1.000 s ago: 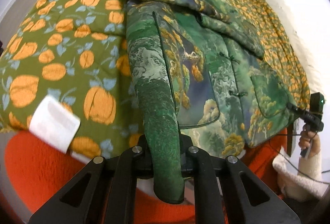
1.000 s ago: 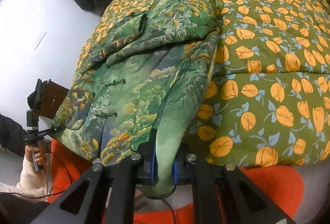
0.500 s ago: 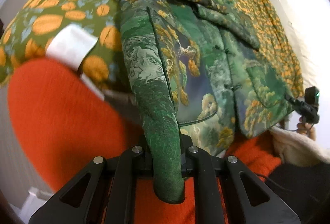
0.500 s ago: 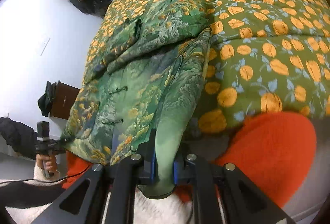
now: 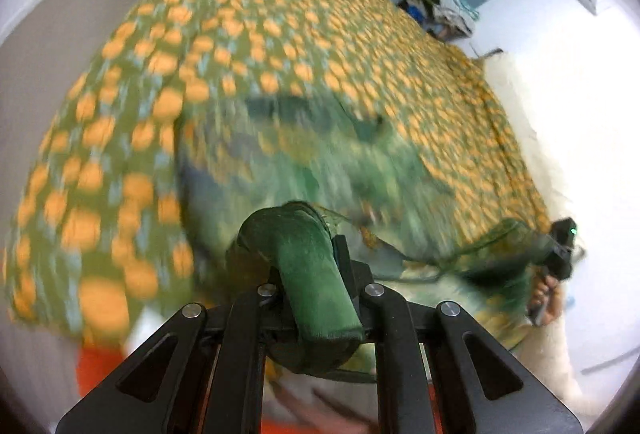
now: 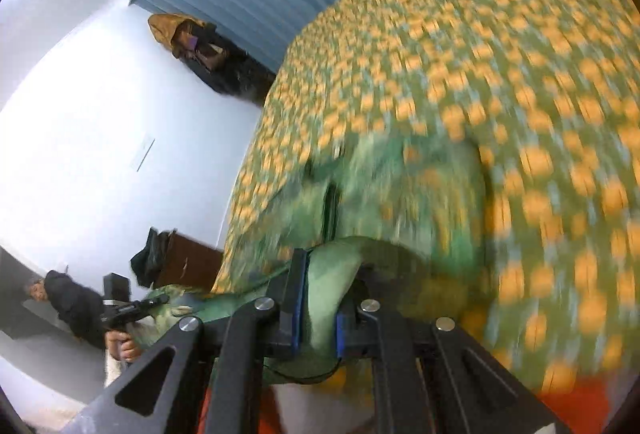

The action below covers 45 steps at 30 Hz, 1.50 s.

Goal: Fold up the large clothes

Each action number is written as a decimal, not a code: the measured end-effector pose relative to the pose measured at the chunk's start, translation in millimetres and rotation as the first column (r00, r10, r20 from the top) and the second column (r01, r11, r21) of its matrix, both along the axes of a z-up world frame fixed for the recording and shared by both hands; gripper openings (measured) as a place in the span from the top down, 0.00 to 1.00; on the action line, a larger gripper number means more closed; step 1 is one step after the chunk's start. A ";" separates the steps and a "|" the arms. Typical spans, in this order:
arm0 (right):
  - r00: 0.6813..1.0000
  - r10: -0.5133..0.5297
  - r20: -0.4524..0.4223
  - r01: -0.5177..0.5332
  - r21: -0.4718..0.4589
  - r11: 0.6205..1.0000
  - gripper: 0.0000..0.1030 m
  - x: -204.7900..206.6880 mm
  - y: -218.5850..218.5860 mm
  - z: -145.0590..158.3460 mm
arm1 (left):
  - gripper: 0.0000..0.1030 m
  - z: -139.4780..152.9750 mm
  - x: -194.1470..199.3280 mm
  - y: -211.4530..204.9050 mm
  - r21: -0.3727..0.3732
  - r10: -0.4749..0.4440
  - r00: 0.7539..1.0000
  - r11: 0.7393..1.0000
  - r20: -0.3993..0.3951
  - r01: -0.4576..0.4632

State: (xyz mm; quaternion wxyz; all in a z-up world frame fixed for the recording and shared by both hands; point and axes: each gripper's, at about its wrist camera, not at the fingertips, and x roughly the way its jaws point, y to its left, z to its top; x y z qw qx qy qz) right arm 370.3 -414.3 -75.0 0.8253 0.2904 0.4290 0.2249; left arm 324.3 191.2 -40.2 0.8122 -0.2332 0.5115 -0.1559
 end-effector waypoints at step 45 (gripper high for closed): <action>0.986 -0.142 0.091 0.163 -0.739 0.654 0.88 148.3 88.4 -155.6 | 0.83 -167.9 117.2 -69.2 0.589 0.113 0.966 0.773 0.234 -0.233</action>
